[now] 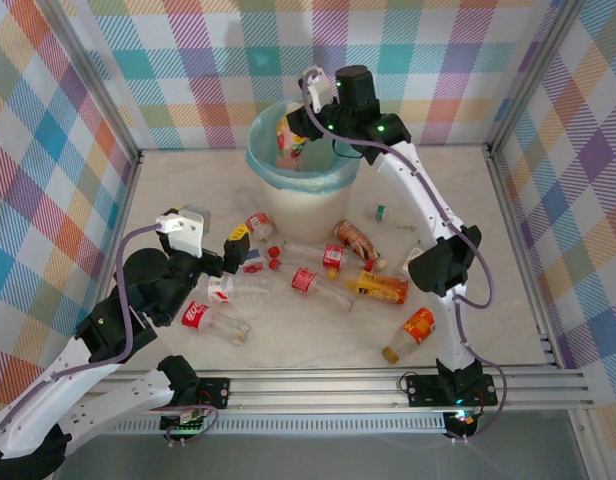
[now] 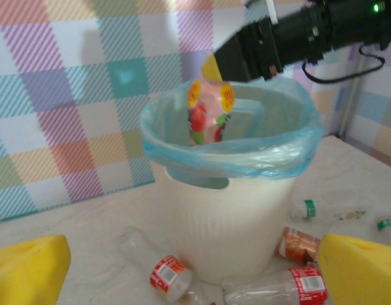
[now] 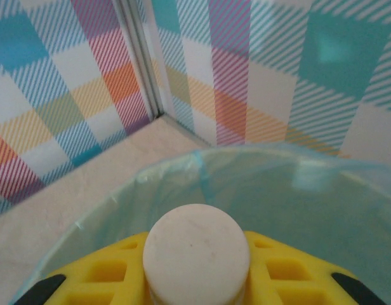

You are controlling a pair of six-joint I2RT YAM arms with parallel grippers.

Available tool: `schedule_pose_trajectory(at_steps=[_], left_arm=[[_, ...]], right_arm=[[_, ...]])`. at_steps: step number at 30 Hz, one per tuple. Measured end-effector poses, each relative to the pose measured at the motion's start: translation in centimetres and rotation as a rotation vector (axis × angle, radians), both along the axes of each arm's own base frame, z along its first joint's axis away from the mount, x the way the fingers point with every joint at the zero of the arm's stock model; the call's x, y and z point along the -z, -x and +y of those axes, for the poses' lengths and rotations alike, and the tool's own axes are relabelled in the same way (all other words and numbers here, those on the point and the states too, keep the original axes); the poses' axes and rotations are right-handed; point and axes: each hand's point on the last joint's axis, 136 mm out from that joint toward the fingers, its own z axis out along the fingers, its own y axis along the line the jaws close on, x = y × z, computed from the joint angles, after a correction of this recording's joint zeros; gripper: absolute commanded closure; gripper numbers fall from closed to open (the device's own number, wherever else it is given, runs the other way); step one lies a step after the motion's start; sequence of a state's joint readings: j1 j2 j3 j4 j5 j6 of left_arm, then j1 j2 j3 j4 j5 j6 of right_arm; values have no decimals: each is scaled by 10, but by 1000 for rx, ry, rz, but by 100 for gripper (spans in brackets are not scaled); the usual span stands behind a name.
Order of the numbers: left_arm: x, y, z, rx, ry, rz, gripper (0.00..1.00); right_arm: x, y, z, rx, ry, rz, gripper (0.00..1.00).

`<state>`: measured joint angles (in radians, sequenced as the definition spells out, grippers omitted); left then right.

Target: Put the plastic bottles in the bin

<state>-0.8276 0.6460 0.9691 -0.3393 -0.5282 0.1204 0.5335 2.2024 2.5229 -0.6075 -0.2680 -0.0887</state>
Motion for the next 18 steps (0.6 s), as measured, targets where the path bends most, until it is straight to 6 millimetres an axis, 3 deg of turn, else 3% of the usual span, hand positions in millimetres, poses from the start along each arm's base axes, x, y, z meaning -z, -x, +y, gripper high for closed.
schedule_pose_trajectory(at_steps=[11,18], left_arm=[[27,-6,15,-102,3,73,0],[42,-8,18,-125,-6,108,0]], right_arm=[[79,2,29,-176,56,129,74],[108,3,32,-214,100,167,57]])
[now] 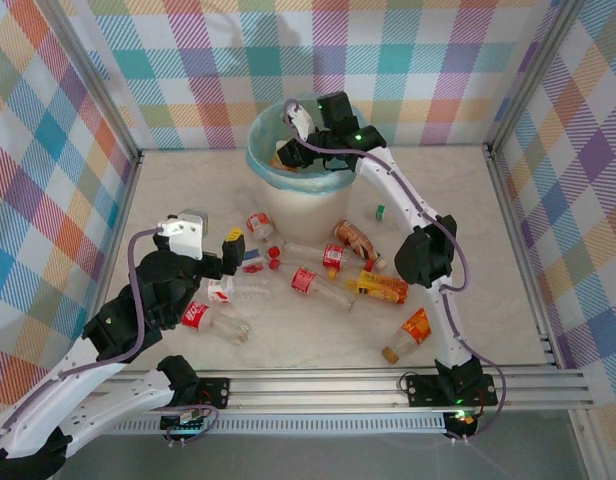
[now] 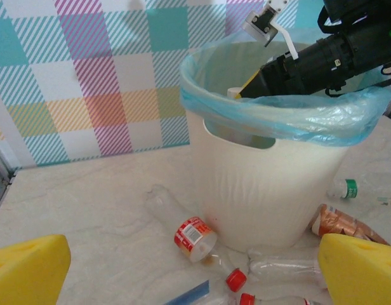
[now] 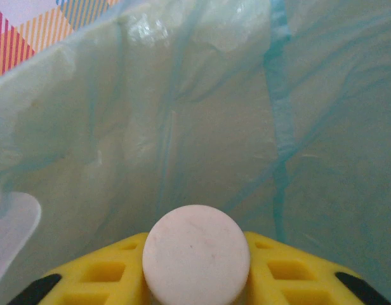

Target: Put the plastic bottles in the bin

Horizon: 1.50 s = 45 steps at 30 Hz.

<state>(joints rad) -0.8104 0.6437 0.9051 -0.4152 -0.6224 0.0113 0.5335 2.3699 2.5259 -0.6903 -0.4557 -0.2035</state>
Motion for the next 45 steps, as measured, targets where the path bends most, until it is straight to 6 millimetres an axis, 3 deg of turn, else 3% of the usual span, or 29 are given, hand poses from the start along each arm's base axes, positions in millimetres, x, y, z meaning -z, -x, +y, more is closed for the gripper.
schedule_pose_trajectory(at_steps=[7,15,26,31,34,39,45], left_arm=[[3,0,1,-5,2,7,0],[2,0,2,-12,21,8,0],[6,0,5,-40,30,86,0],[10,1,4,-55,37,158,0],[16,3,4,-72,57,213,0],[33,11,4,-123,145,354,5],[80,31,-2,-232,339,612,8]], right_arm=[[-14,0,0,0,-18,-24,49],[-43,2,-7,29,-29,-78,49],[-175,55,-43,73,-150,-240,46],[-208,82,-59,95,-198,-239,45],[-210,98,-68,105,-206,-198,45],[-194,124,-81,122,-198,-107,45],[-159,162,-98,132,-176,-18,45]])
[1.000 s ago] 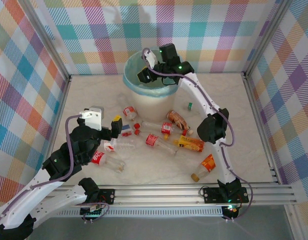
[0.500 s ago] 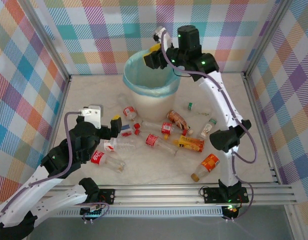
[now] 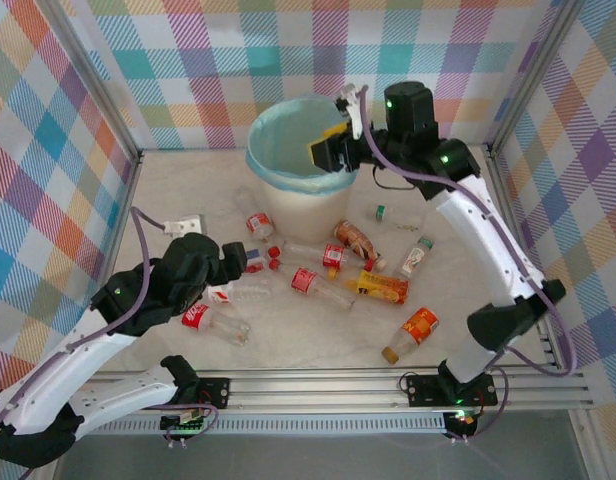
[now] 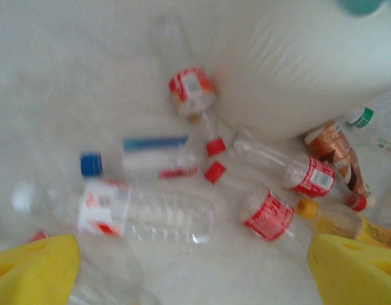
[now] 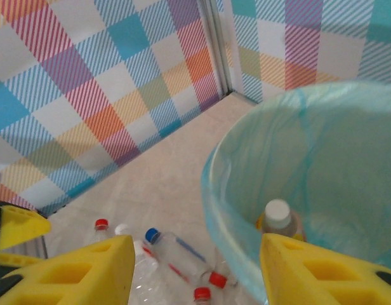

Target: Put the plastic bottles in the bin

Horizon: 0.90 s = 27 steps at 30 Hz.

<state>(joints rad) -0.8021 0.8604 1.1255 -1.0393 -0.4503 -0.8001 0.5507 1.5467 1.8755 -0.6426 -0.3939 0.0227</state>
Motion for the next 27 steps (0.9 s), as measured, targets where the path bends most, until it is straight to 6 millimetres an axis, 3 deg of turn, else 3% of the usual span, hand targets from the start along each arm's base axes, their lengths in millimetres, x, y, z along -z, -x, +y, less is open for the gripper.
schedule_pose_trajectory(at_steps=[5,8,14,20,27], left_arm=[[65,26,2,-147,98,236,8],[92,38,7,-238,135,314,8],[134,56,14,-389,194,421,9],[171,62,4,-466,224,523,10],[201,66,2,-524,245,580,15]], right_arm=[[26,22,-17,25,15,40,44],[40,30,-24,39,29,61,44],[67,40,-31,52,47,120,43],[89,40,-31,64,56,176,42],[90,40,-30,71,44,196,42]])
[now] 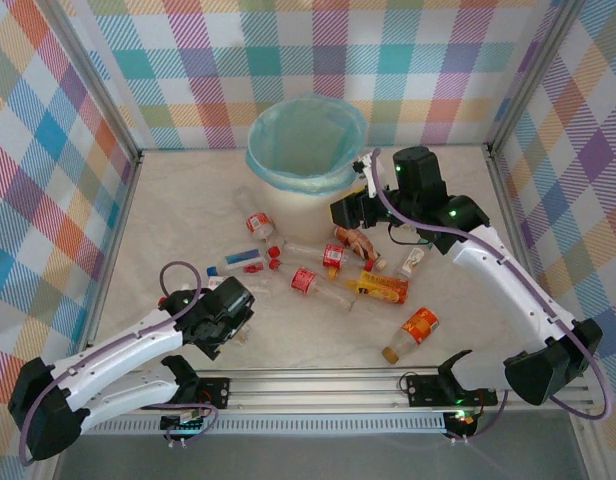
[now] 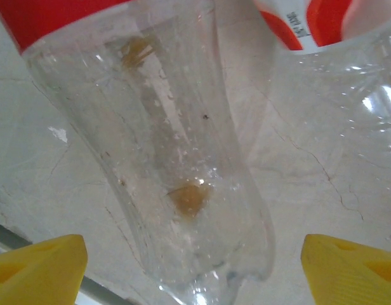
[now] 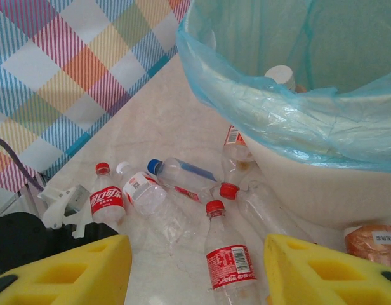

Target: Put the plastic bottles in the bin

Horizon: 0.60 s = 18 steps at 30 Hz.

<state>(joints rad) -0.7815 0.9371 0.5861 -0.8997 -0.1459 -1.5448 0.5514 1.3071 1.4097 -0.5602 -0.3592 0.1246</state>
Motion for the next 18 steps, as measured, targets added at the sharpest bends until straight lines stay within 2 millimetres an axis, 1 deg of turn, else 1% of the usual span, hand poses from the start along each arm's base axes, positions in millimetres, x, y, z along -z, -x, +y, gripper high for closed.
schedule_pose_trajectory(at_steps=[7,12,18], left_arm=[[18,-5,2,-50,19,5,17],[28,-6,8,-69,7,30,23],[29,-7,10,-52,2,30,36]], right_arm=[[3,-1,1,-1,4,7,42],[9,-4,3,-1,14,22,41],[14,-7,4,-1,21,34,41]])
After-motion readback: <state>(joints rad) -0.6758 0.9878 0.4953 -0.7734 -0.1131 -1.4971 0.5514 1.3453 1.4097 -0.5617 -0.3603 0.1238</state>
